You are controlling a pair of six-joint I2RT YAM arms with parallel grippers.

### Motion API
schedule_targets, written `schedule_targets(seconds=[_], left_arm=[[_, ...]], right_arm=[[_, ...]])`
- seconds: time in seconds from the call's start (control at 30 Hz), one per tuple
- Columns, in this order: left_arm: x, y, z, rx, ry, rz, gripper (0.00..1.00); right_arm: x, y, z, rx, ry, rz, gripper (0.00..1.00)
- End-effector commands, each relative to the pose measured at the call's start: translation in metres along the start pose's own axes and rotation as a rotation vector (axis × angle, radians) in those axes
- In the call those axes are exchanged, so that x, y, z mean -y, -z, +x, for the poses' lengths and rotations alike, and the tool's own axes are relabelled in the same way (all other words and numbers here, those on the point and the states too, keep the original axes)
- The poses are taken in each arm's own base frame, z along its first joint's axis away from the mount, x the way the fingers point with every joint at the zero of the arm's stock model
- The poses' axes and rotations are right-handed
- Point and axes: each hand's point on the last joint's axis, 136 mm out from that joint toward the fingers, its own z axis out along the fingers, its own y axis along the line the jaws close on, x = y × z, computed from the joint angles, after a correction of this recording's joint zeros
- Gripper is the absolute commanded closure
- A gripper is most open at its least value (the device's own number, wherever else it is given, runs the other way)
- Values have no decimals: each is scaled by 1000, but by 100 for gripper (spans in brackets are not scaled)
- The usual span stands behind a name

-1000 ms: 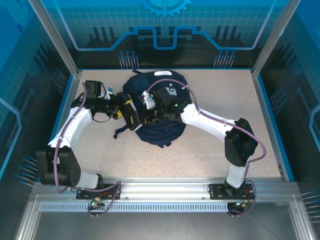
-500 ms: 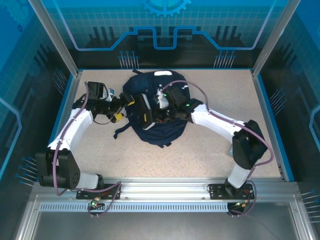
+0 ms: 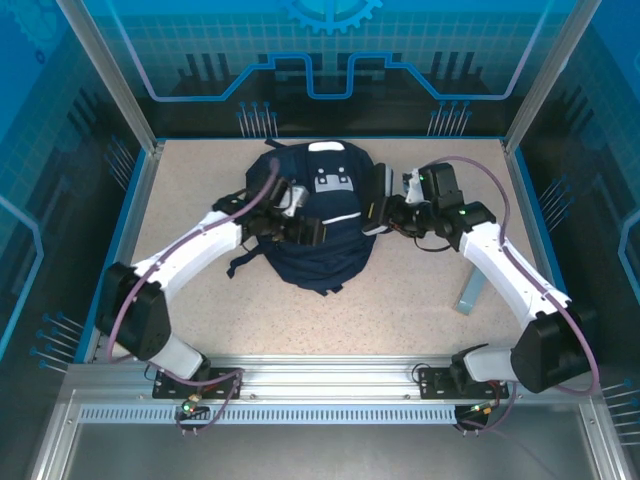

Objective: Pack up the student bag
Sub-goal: Open the student bag at the top-center of the table.

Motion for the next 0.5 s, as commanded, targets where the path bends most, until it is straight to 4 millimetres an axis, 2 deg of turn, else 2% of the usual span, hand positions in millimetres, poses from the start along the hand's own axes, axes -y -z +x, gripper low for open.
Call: schedule_targets(seconds=[0.0,0.13,0.37,0.47], left_arm=[[2,-16,-11,0,-265,-79,17],[1,-43,-7,-75,-505,-173,26],[-7,-69,-11,-143,-617,-211,31],[-9,-78,-6,-197,-653,-209,34]], right_arm=[[23,11,11,-20,-42,53,51],[34,15,13,-13,-78,51,50],[37,16,14,-14,-89,53,50],[35,16,13,-15,-92,47,49]])
